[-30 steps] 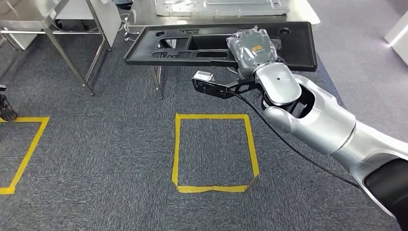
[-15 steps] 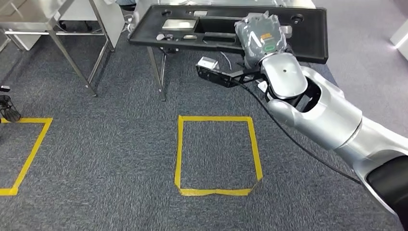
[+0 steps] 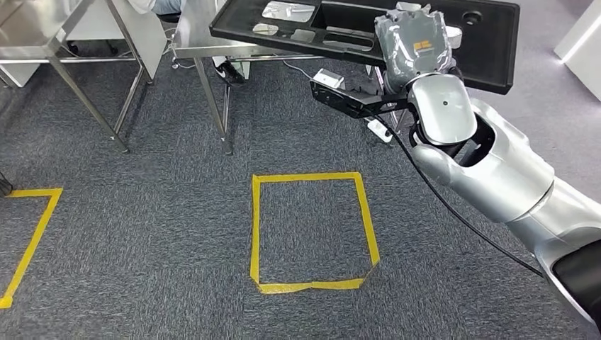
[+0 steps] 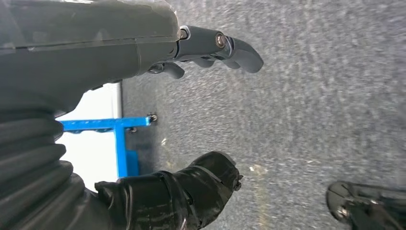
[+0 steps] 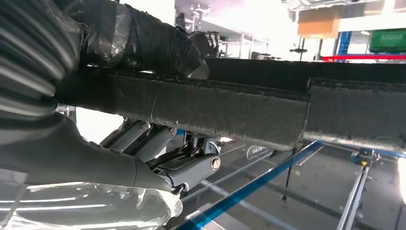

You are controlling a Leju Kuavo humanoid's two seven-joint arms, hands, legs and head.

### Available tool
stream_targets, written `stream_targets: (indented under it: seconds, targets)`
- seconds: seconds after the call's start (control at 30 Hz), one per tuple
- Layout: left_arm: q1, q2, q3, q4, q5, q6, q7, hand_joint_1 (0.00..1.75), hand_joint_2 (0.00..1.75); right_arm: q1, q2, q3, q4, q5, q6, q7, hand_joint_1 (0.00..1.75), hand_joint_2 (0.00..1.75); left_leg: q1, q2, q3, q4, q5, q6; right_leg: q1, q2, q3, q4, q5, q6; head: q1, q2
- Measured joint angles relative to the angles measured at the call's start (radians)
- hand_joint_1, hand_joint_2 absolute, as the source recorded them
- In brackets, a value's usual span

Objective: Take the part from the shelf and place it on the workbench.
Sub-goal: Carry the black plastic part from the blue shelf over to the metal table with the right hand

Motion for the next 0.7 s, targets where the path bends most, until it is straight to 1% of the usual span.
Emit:
stream_targets:
  seconds: [0.07, 0.1, 0.13, 0.17, 0.2, 0.23, 0.27, 0.3, 0.33, 0.37, 0.4, 0.43, 0.47, 0.53, 0.6, 0.63, 0.67, 0.7]
  targets:
    - [-0.003, -0.001, -0.001, 0.000, -0.001, 0.000, 0.000, 0.00, 1.75, 0.002, -0.006, 0.000, -0.005, 0.003, 0.006, 0.000, 1.75, 1.75, 0.001, 0.002, 0.006, -0.009, 0.002, 0.010, -0.002, -0.001, 0.000, 0.000, -0.003, 0.011, 0.000, 0.000]
    - [-0.003, -0.002, -0.002, 0.000, -0.001, 0.000, 0.000, 0.00, 1.75, 0.002, -0.009, -0.001, -0.007, 0.003, 0.007, 0.000, 1.75, 1.75, 0.003, 0.003, 0.011, -0.014, 0.003, 0.015, -0.001, -0.008, -0.004, 0.011, -0.011, 0.015, 0.002, 0.000]
    - [-0.003, -0.003, -0.003, 0.000, -0.001, -0.001, 0.001, 0.00, 1.75, 0.001, -0.012, -0.002, -0.010, 0.004, 0.007, 0.000, 1.75, 1.75, 0.005, 0.004, 0.016, -0.019, 0.004, 0.021, -0.001, -0.019, -0.017, 0.040, -0.028, 0.019, 0.003, 0.000]
    - [-0.003, -0.004, -0.003, 0.000, -0.001, -0.001, 0.001, 0.00, 1.75, 0.001, -0.014, -0.003, -0.012, 0.006, 0.008, 0.000, 1.75, 1.75, 0.006, 0.005, 0.021, -0.022, 0.004, 0.026, -0.001, -0.030, -0.041, 0.091, -0.054, 0.021, 0.004, 0.000]
    - [-0.003, -0.004, -0.004, 0.000, -0.001, -0.003, 0.001, 0.00, 1.75, 0.002, -0.015, -0.004, -0.014, 0.008, 0.010, 0.000, 1.75, 1.75, 0.005, 0.006, 0.022, -0.022, 0.002, 0.030, 0.000, -0.039, -0.075, 0.158, -0.083, 0.023, 0.006, 0.000]
    - [-0.002, -0.004, -0.004, 0.000, 0.000, -0.005, 0.002, 0.00, 1.75, 0.004, -0.017, -0.004, -0.015, 0.010, 0.012, 0.000, 1.75, 1.75, 0.005, 0.006, 0.023, -0.022, 0.000, 0.033, -0.001, -0.042, -0.112, 0.225, -0.107, 0.025, 0.007, 0.000]
    - [-0.002, -0.004, -0.004, 0.000, 0.001, -0.007, 0.004, 0.00, 1.75, 0.007, -0.018, -0.005, -0.015, 0.011, 0.014, 0.000, 1.75, 1.75, 0.005, 0.006, 0.024, -0.021, -0.002, 0.034, -0.002, -0.044, -0.140, 0.271, -0.117, 0.026, 0.007, 0.000]
    - [-0.002, -0.004, -0.004, 0.000, 0.001, -0.008, 0.006, 0.00, 1.75, 0.010, -0.020, -0.005, -0.016, 0.013, 0.016, 0.000, 1.75, 1.75, 0.005, 0.006, 0.025, -0.020, -0.005, 0.034, -0.004, -0.044, -0.151, 0.281, -0.108, 0.027, 0.007, 0.000]
    - [-0.002, -0.004, -0.004, 0.000, 0.002, -0.010, 0.007, 0.00, 1.75, 0.012, -0.020, -0.005, -0.016, 0.014, 0.017, -0.001, 1.75, 1.75, 0.005, 0.006, 0.026, -0.017, -0.008, 0.032, -0.006, -0.045, -0.141, 0.250, -0.080, 0.028, 0.007, 0.000]
    - [-0.001, -0.004, -0.004, 0.000, 0.002, -0.012, 0.009, 0.00, 1.75, 0.012, -0.021, -0.006, -0.016, 0.016, 0.018, -0.001, 1.75, 1.75, 0.006, 0.005, 0.028, -0.013, -0.013, 0.029, -0.009, -0.047, -0.114, 0.188, -0.042, 0.028, 0.007, 0.000]
    - [-0.001, -0.004, -0.004, 0.000, 0.003, -0.013, 0.010, 0.00, 1.75, 0.012, -0.021, -0.007, -0.017, 0.018, 0.018, -0.002, 1.75, 1.75, 0.005, 0.005, 0.028, -0.007, -0.019, 0.024, -0.009, -0.050, -0.082, 0.121, -0.014, 0.028, 0.007, 0.000]
    - [-0.001, -0.003, -0.004, 0.000, 0.004, -0.015, 0.010, 0.00, 1.75, 0.011, -0.021, -0.008, -0.018, 0.020, 0.018, -0.002, 1.75, 1.75, 0.004, 0.004, 0.027, 0.000, -0.025, 0.018, -0.009, -0.051, -0.055, 0.066, 0.006, 0.026, 0.007, 0.000]
    - [-0.001, -0.003, -0.004, 0.000, 0.005, -0.016, 0.010, 0.00, 1.75, 0.011, -0.020, -0.009, -0.018, 0.021, 0.018, -0.003, 1.75, 1.75, 0.002, 0.004, 0.026, 0.004, -0.029, 0.013, -0.007, -0.052, -0.039, 0.035, 0.012, 0.023, 0.007, 0.000]
    - [-0.001, -0.003, -0.004, 0.000, 0.007, -0.015, 0.011, 0.00, 1.75, 0.012, -0.020, -0.010, -0.018, 0.023, 0.018, -0.005, 1.75, 1.75, 0.001, 0.004, 0.025, 0.005, -0.032, 0.004, -0.003, -0.050, -0.035, 0.024, 0.008, 0.012, 0.008, 0.000]
    - [-0.001, -0.003, -0.004, 0.000, 0.010, -0.015, 0.011, 0.00, 1.75, 0.013, -0.020, -0.010, -0.018, 0.026, 0.017, -0.006, 1.75, 1.75, 0.003, 0.004, 0.022, 0.012, -0.040, -0.005, -0.003, -0.049, -0.031, 0.021, 0.007, 0.000, 0.007, 0.000]
    - [-0.001, -0.004, -0.004, 0.000, 0.011, -0.016, 0.011, 0.00, 1.75, 0.013, -0.019, -0.010, -0.018, 0.028, 0.017, -0.007, 1.75, 1.75, 0.005, 0.004, 0.012, 0.035, -0.054, -0.010, -0.005, -0.049, -0.027, 0.019, 0.007, -0.006, 0.007, 0.000]
    - [-0.001, -0.003, -0.004, 0.000, 0.012, -0.016, 0.011, 0.00, 1.75, 0.013, -0.016, -0.010, -0.018, 0.030, 0.016, -0.009, 1.75, 1.75, 0.006, 0.004, -0.009, 0.079, -0.076, -0.014, -0.005, -0.049, -0.023, 0.017, 0.005, -0.011, 0.006, 0.000]
    - [-0.001, -0.003, -0.004, 0.000, 0.013, -0.017, 0.010, 0.00, 1.75, 0.013, -0.013, -0.011, -0.016, 0.032, 0.016, -0.011, 1.75, 1.75, 0.006, 0.004, -0.039, 0.141, -0.102, -0.016, -0.004, -0.049, -0.020, 0.017, 0.002, -0.015, 0.006, 0.000]
